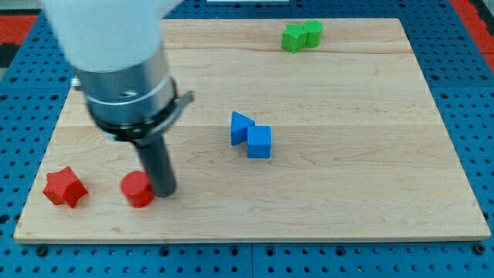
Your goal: Push yellow hexagon above to the red circle
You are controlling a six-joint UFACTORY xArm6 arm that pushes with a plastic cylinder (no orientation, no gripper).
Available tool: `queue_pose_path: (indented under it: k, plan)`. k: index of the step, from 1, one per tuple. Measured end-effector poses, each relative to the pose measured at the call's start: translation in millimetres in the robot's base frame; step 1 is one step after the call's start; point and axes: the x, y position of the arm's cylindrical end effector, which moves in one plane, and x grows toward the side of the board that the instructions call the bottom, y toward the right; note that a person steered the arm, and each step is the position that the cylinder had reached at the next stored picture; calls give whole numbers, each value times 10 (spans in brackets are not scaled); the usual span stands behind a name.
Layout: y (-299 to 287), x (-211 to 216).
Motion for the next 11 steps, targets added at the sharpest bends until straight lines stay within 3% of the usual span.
queue_pose_path:
  k: [1,2,4,6,8,11]
  plan:
    - [-279,-2]
    - [-341,-325]
    - [-620,-1365]
    - [-1096,-1479]
    - [-1033,-2149]
    - [-884,-2034]
